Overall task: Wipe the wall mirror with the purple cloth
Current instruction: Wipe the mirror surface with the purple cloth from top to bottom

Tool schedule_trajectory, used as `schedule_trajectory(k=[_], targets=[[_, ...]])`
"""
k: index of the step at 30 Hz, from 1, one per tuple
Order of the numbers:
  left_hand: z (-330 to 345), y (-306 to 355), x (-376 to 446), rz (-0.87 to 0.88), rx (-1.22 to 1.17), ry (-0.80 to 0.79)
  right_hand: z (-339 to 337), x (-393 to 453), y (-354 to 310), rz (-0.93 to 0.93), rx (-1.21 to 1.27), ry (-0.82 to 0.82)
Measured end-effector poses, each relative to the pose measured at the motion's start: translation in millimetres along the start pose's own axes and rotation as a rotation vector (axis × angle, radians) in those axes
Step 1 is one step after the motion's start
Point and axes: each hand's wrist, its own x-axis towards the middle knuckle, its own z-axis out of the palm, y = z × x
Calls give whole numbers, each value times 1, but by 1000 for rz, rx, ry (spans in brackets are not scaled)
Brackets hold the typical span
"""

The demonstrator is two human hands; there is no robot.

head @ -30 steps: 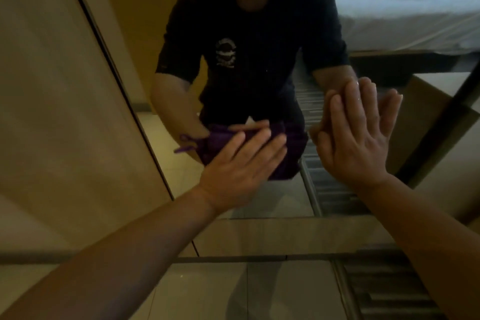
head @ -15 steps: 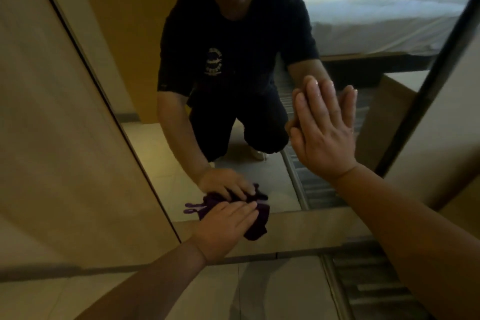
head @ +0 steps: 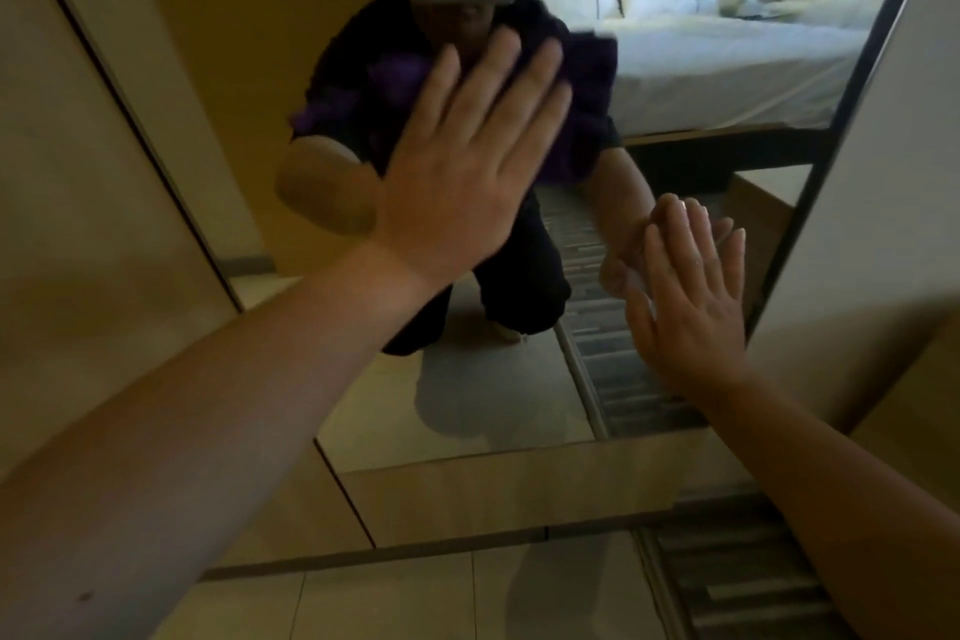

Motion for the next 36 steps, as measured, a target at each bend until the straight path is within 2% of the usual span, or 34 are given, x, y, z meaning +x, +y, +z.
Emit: schedule_trajectory(k=[7,16,21,23,24,26,28,29,31,33,36], targets=[[32,62,-94,124,-12,-61,27,0,9,-51,6,197],[58,164,-288,545,-174,-501,40,-3,18,-93,-21,263],[45,166,-290,560,-332,-731,35,-2,13,-67,-47,217],[38,160,-274,546,-434,-755,26,-2,11,-41,-32,161],[34,158,-261,487,-479,-731,19,-1,10,-35,-11,120],[26,151,-227,263,-579,-639,5,0,9,-34,46,46],[17,135,-177,28,-620,-460,-8,-6,14,-10,100,7],[12,123,-146,-32,-604,-332,-13,-12,18,27,110,1],[-1,97,-72,-94,-559,-65,-22,-22,32,133,104,-14],[-5,72,-4,-104,-464,123,-27,-25,45,216,86,-47],[12,58,55,-83,-225,145,-23,-22,56,243,58,-70]])
